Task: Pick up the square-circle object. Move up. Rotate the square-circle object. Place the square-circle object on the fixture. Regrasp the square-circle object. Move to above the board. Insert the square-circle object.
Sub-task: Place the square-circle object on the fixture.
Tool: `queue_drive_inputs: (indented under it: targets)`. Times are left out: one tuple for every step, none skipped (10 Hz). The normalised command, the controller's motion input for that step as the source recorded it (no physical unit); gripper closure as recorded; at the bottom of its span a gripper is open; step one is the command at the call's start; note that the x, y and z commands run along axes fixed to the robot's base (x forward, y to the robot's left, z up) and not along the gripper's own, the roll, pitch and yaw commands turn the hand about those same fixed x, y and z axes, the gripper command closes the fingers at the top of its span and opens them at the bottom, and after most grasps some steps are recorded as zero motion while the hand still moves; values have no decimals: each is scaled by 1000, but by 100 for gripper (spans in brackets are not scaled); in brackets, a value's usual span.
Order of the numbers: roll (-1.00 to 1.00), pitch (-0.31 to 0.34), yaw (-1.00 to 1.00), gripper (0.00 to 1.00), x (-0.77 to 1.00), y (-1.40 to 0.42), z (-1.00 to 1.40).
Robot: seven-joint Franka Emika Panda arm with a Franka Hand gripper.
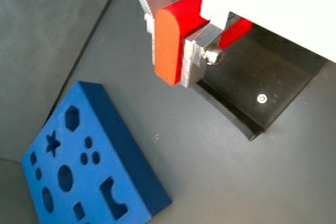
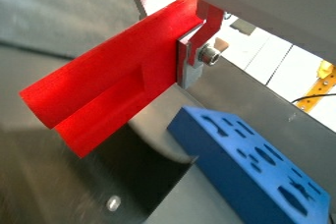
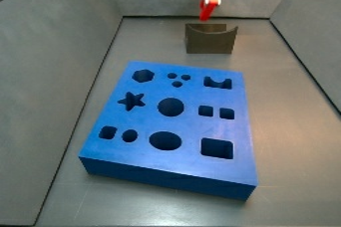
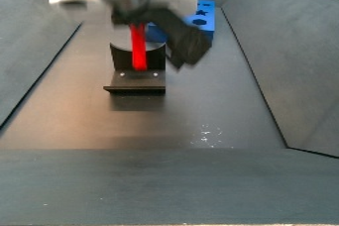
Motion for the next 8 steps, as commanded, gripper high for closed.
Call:
queue_drive_inputs:
  targets:
    - [-225, 62, -250, 100, 184, 133, -1000]
    - [-178, 13, -233, 100, 192, 137, -1000]
    - [-168, -11, -215, 100, 167, 120, -861]
    - [-124, -64, -162, 100, 112, 127, -617]
    - [-124, -64, -162, 100, 112, 127, -617]
    - [-119, -72, -154, 100, 105, 153, -609]
    - [-119, -76, -155, 100, 111, 157, -601]
    - [-119, -78, -122, 100, 111, 163, -586]
